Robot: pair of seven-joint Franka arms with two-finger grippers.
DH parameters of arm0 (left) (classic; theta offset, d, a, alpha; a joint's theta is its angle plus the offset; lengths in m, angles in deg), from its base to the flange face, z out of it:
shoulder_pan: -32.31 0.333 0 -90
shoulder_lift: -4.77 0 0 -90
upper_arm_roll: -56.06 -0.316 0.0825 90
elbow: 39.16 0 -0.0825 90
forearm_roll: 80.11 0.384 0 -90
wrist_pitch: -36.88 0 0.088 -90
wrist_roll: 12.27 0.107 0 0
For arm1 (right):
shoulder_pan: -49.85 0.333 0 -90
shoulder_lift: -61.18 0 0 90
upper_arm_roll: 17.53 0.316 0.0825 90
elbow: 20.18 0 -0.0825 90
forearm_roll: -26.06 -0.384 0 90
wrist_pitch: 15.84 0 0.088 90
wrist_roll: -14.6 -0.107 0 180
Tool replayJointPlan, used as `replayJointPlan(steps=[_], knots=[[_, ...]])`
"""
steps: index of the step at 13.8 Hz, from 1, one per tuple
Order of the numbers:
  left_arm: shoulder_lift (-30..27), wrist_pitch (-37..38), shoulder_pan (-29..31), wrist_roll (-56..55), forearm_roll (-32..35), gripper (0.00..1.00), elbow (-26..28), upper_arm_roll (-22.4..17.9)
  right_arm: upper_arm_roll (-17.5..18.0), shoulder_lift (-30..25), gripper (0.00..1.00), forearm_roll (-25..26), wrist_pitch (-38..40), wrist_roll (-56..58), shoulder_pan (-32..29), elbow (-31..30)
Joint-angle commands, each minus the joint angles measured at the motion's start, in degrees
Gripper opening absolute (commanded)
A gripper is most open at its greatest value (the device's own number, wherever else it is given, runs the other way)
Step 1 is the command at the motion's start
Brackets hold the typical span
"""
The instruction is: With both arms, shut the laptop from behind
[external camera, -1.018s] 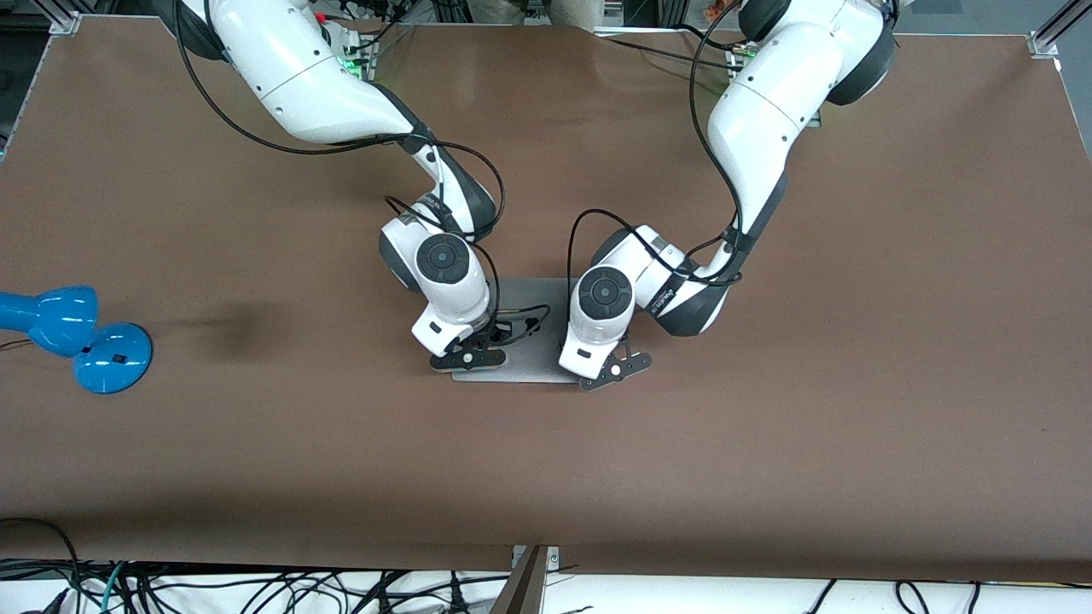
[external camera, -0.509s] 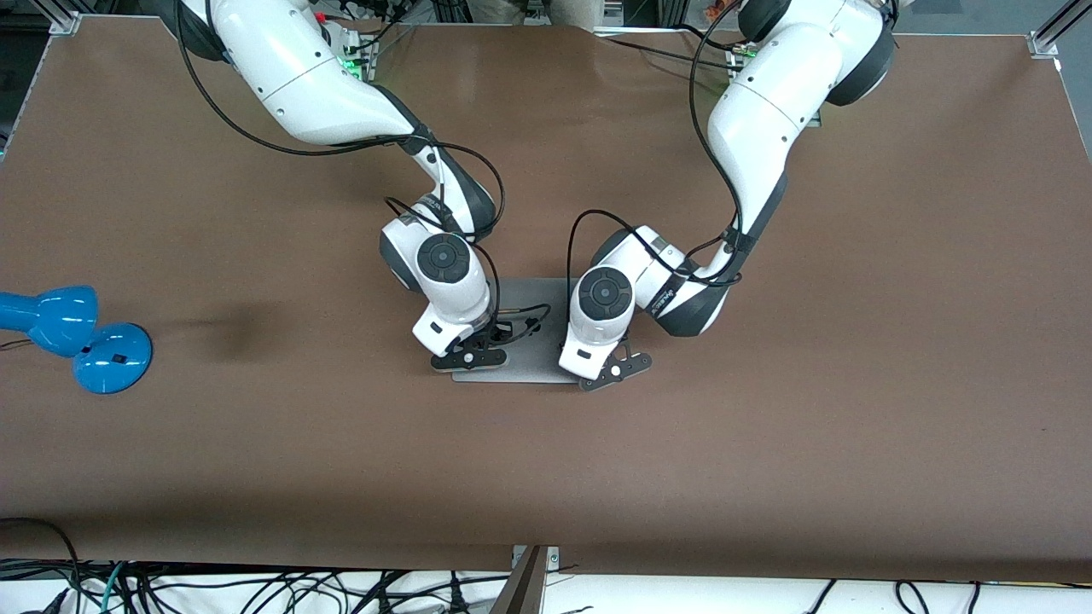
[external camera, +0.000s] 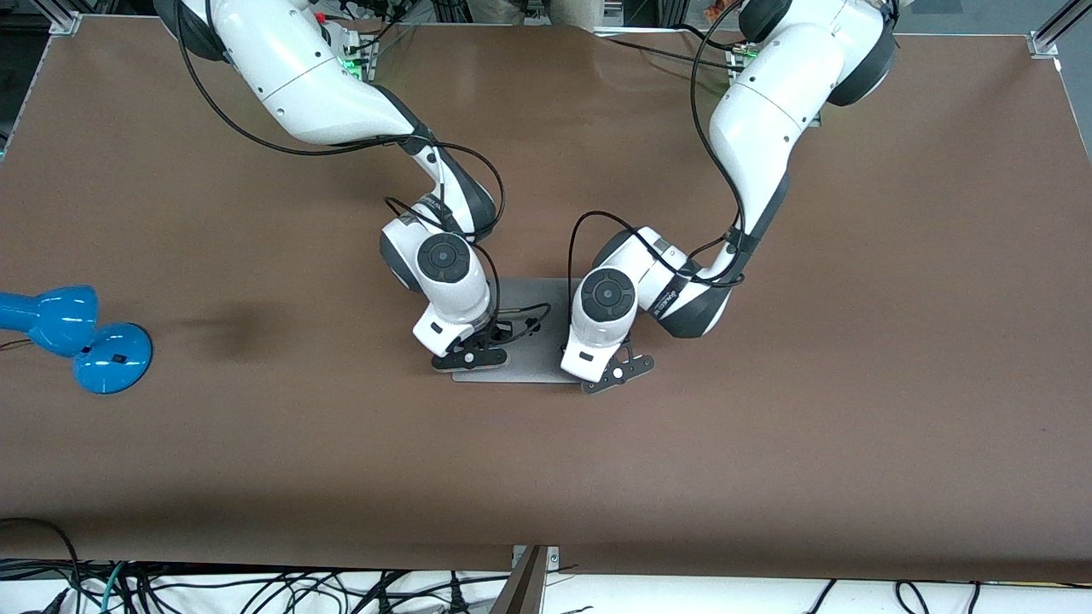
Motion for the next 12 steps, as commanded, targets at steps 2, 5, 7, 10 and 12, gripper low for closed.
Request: replayJointPlan(steps=[2, 5, 7, 10, 12], knots=[[-2.56, 3.38, 0.51, -0.46, 1.24, 0.0, -0.45, 0.0, -0.8, 0.42, 0.01, -2.55, 3.87, 0.37, -0.28, 2.18], [-4.94, 8.39, 1.03, -0.37, 1.16, 0.0, -0.27, 0.44, -0.62, -2.13, 0.21, -8.72, 21.02, 0.37, -0.19, 10.44], [-8.09, 9.63, 1.3, -0.19, 1.07, 0.0, 2.09, 0.79, -0.36, -5.46, 0.37, -9.07, 26.14, 0.37, -0.28, 12.03], [-15.64, 10.33, 2.26, 0.68, 0.46, 0.04, 8.76, 1.49, -0.53, -11.7, 0.77, -13.46, 29.67, 0.19, -2.9, 12.04], [-21.61, 10.68, 4.8, 2.7, -0.42, 0.08, 14.73, 3.51, -0.53, -15.57, 0.97, -13.56, 32.12, 0.19, -4.92, 11.95]])
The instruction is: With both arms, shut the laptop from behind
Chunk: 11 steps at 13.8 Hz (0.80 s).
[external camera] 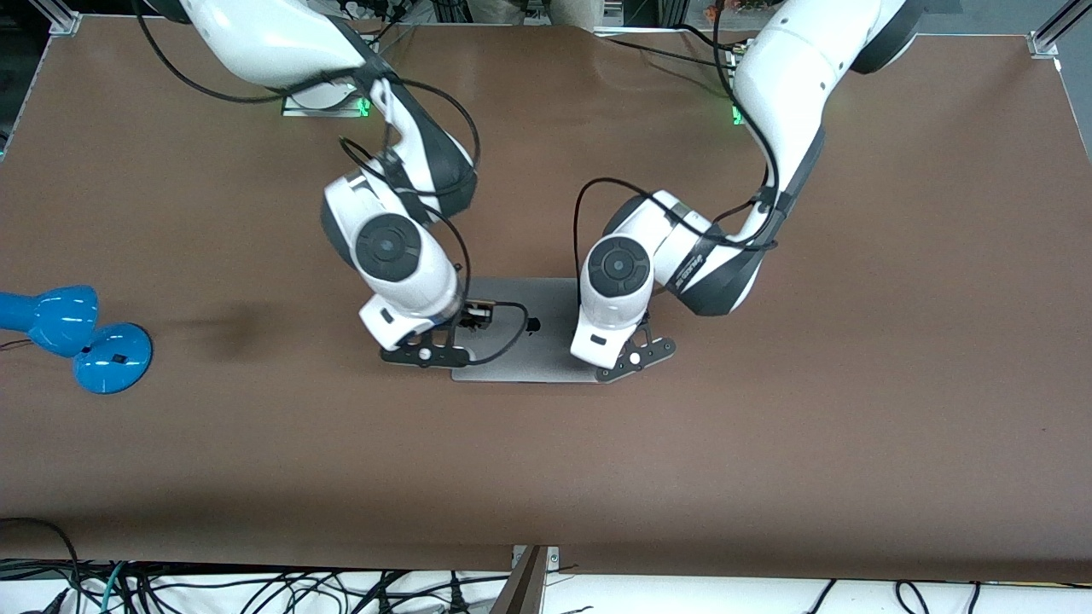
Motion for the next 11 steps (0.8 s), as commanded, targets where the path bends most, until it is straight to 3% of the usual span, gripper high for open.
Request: replayJointPlan(steps=[1, 3, 4, 6, 7, 8, 11], knots=[[-11.91, -0.06, 5.03, 2.81, -0.42, 0.12, 13.5, 3.64, 0.19, -5.89, 0.99, -1.42, 4.08, 0.47, -3.39, -1.29], [-17.71, -0.06, 10.64, 3.87, -0.42, 0.23, 19.48, 8.9, 0.28, -8.79, 1.0, -1.42, 6.89, 0.56, -5.42, -1.29], [-20.61, -0.06, 14.32, 4.31, -0.42, 0.34, 22.55, 12.24, 0.28, -10.2, 1.0, -1.07, 7.86, 0.56, -5.95, -1.29], [-26.41, 0.03, 21.88, 6.15, -0.42, 0.65, 28.01, 19.01, 0.28, -13.01, 1.0, -1.06, 9.97, 1.35, -7.7, -1.29], [-28.62, 0.21, 25.4, 6.77, -0.42, 0.91, 29.51, 21.82, 0.28, -14.24, 1.0, -0.98, 10.94, 2.75, -8.15, -1.29], [-29.86, 1.51, 28.13, 6.86, -0.42, 1.0, 30.05, 24.64, 0.19, -15.73, 0.99, -0.8, 11.64, 4.41, -9.11, -1.29], [-32.41, 5.29, 35.43, 10.45, -0.42, 1.0, 30.14, 30.1, 0.11, -18.9, 0.99, -0.8, 14.19, 10.12, -12.27, -1.47]])
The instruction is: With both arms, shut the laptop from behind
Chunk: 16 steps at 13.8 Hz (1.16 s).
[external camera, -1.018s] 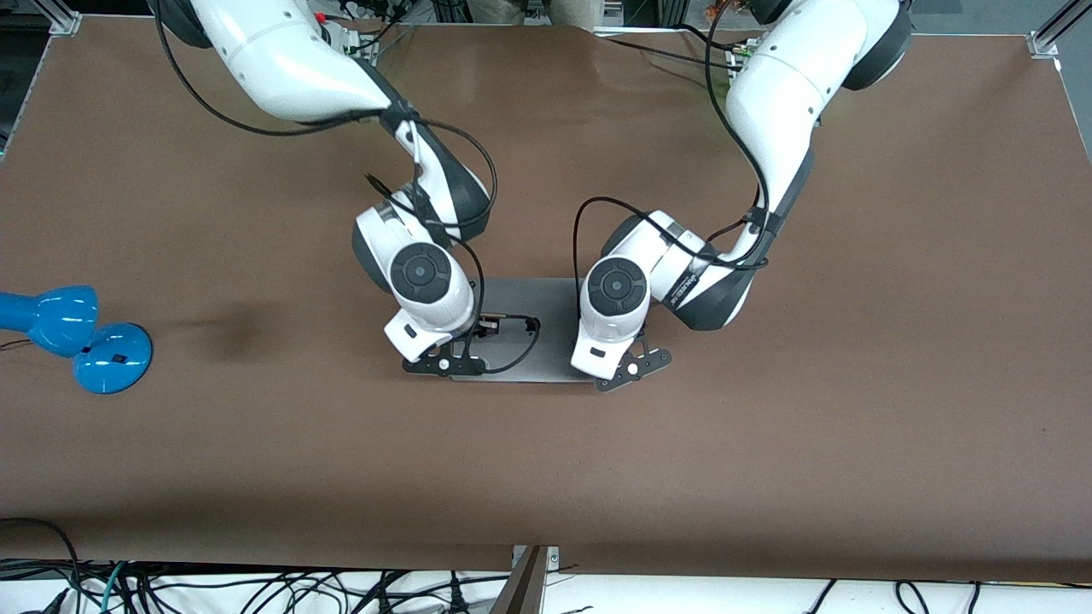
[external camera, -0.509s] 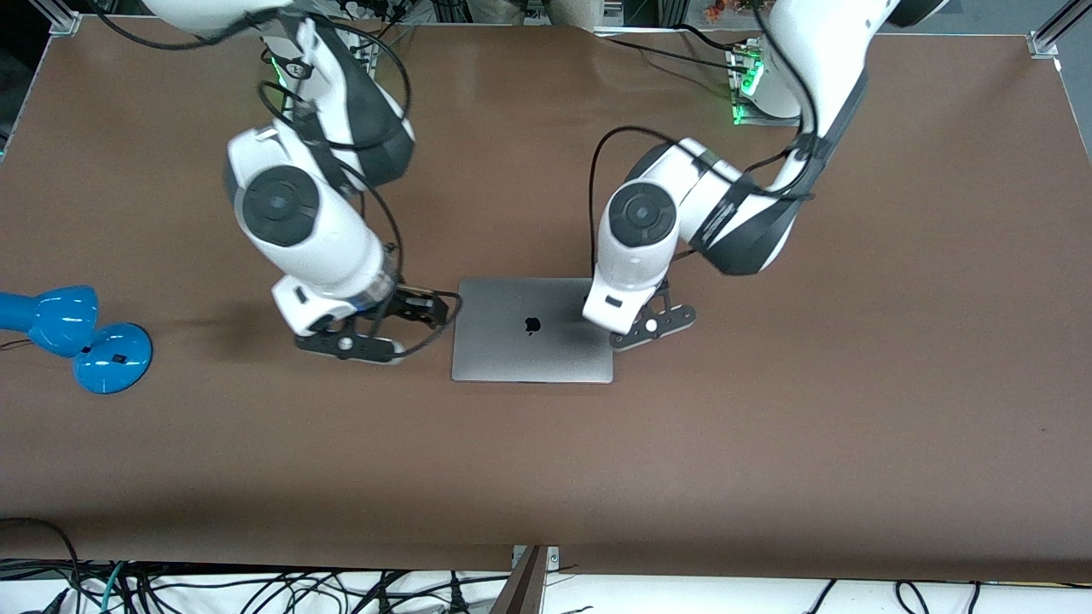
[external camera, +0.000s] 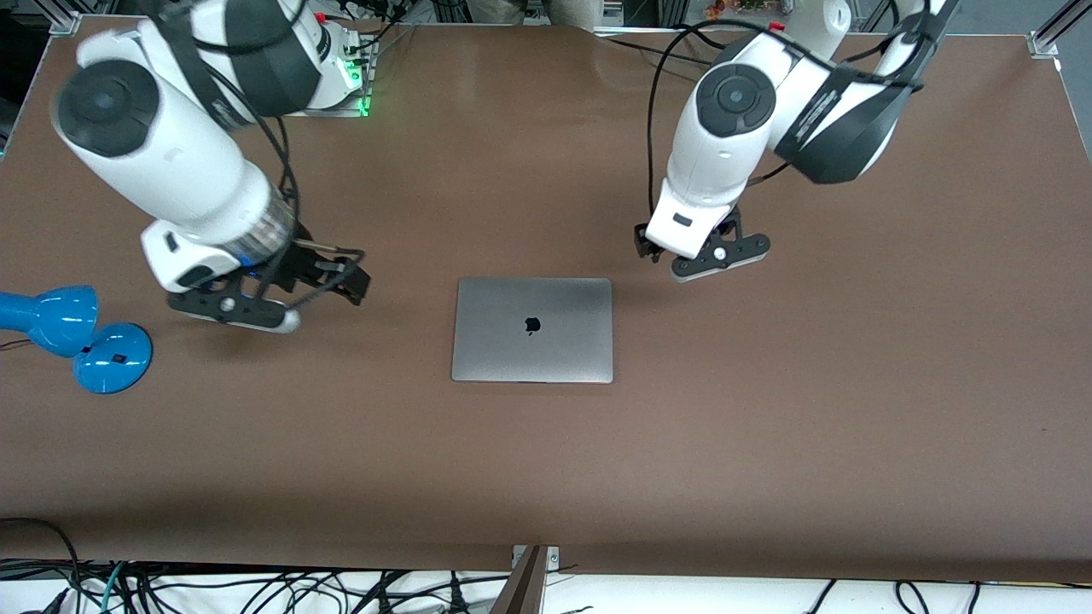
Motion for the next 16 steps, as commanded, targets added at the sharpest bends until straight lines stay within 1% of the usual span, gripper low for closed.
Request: replayJointPlan(steps=[1, 2, 3, 5, 6, 8, 10, 11, 12, 13, 14, 15, 16], knots=[[-4.24, 2.71, 7.04, 4.94, -0.41, 1.0, 2.54, 4.3, 0.1, -3.81, 1.0, -0.48, 2.38, 6.78, -3.61, -1.58], [-5.37, 3.68, 8.72, 6.7, -0.58, 1.0, 2.45, 4.92, 0.02, -4.43, 0.99, -0.48, 3.17, 9.94, -4.75, -1.58], [-6.95, 4.65, 10.65, 9.76, -2.59, 1.0, 2.45, 5.1, -0.42, -5.22, 0.99, -0.48, 3.87, 13.1, -5.63, -1.58], [-11.6, 5.71, 16.96, 19.24, -9.08, 1.0, 2.37, 5.1, -2.78, -6.8, 1.0, -1.18, 4.41, 17.69, -6.7, -1.76], [-13.11, 6.76, 18.39, 22.94, -11.11, 1.0, 2.19, 4.41, -3.67, -6.99, 1.0, -1.27, 5.19, 19.71, -6.96, -1.76], [-15.74, 8.87, 19.01, 28.84, -11.83, 1.0, 2.1, 1.42, -4.38, -7.78, 1.0, -1.36, 6.43, 23.32, -7.57, -1.76], [-16.89, 11.24, 21.46, 32.97, -12.36, 1.0, 1.58, 0.88, -4.38, -8.57, 1.0, -1.97, 6.69, 24.29, -9.85, -2.02], [-17.68, 12.03, 21.3, 35.52, -13.41, 1.0, 1.57, -1.73, -4.38, -8.92, 0.99, -2.67, 6.95, 25.08, -10.38, -2.02], [-19.17, 12.48, 19.47, 38.24, -14.72, 1.0, 1.49, -6.71, -4.38, -8.92, 1.0, -2.76, 7.83, 25.96, -11.61, -2.02], [-20.4, 13.35, 16.32, 40.79, -16.04, 1.0, 1.57, -11.9, -4.38, -8.83, 1.0, -2.85, 8.01, 27.45, -13.01, -2.2], [-21.29, 14.32, 14.12, 42.99, -16.4, 1.0, 1.57, -16.39, -4.38, -8.83, 1.0, -2.94, 8.01, 29.9, -13.64, -2.37], [-21.9, 14.94, 12.01, 44.4, -16.41, 1.0, 1.57, -19.74, -4.38, -8.83, 0.99, -2.85, 8.19, 31.49, -14.34, -2.46], [-22.87, 15.9, 8.68, 45.64, -16.49, 1.0, 1.57, -24.64, -4.38, -8.83, 0.99, -2.94, 8.88, 31.94, -15.04, -2.46]])
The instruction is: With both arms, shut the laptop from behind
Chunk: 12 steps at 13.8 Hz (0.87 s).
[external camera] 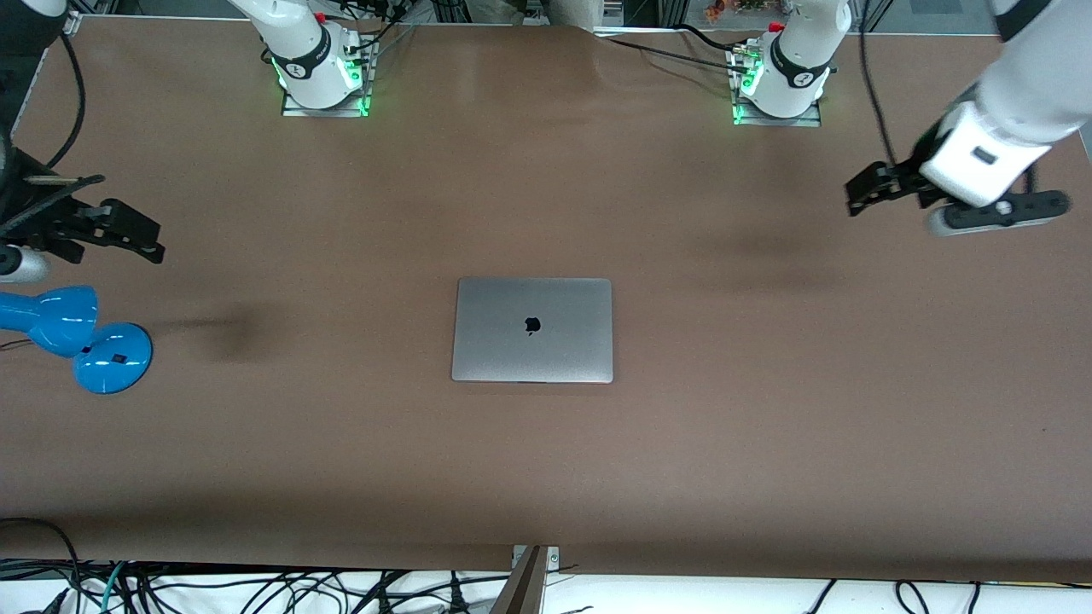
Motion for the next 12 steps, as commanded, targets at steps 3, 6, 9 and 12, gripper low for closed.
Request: replayJointPlan(steps=[3, 6, 9, 12], knots=[[-4.64, 3.17, -11.9, 7.89, -1.66, 1.0, 1.66, -17.78, 0.36, -1.66, 1.0, -2.75, 3.08, 2.52, -3.33, -1.84], [-5.6, 3.88, -10.94, 11.33, -1.66, 1.0, 2.18, -18.42, 0.35, -0.35, 1.0, -2.93, 7.21, 2.43, -3.33, 0.95], [-6.66, 3.18, -12.51, 11.33, -1.66, 1.0, 6.31, -20.34, 0.71, -0.08, 1.0, -2.76, 8.36, 2.34, -2.98, 3.08], [-6.05, 3.35, -18.66, 11.51, -1.49, 1.0, 6.76, -26.76, 0.71, 0.01, 1.0, -2.5, 8.27, 2.17, -2.98, 2.73]])
